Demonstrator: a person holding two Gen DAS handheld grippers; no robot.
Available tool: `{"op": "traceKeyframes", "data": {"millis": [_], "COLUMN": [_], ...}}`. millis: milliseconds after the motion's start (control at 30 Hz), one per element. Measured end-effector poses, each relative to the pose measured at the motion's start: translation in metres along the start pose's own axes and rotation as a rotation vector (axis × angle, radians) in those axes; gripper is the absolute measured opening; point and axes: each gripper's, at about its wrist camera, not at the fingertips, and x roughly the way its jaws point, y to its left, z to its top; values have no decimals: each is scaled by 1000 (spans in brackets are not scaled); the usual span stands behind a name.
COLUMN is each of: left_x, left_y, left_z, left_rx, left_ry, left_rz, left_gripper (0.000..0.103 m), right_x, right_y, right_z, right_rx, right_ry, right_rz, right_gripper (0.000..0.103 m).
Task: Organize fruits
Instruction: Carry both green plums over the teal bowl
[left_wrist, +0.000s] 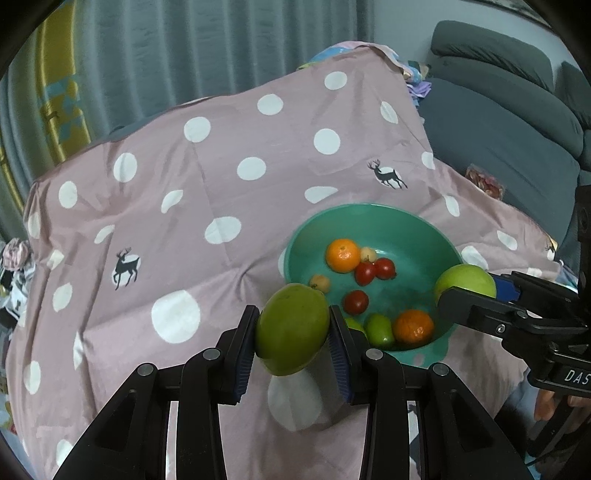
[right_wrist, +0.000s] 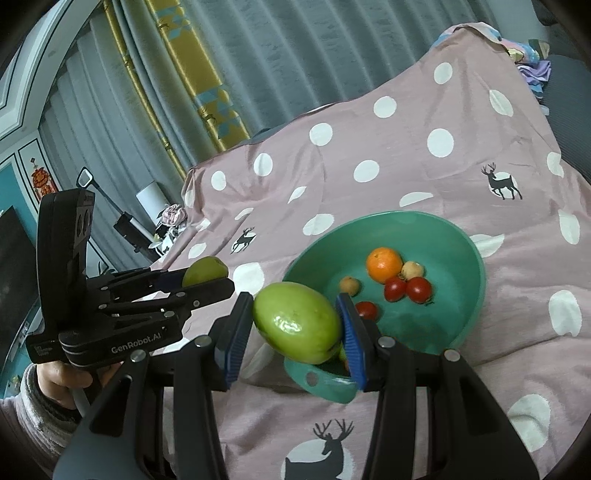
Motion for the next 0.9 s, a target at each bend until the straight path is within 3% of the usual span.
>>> {"op": "traceKeyframes", "data": {"millis": [900], "left_x": [41], "left_y": [-28], "left_z": [22], "left_rx": [67], "left_ry": [45], "left_rz": [-12], "left_gripper": [37], "right_x": [7], "right_y": [-29], "right_z": [6], "right_rx": [27], "right_ry": [-6], "right_rz": [-18], "right_gripper": [46]}}
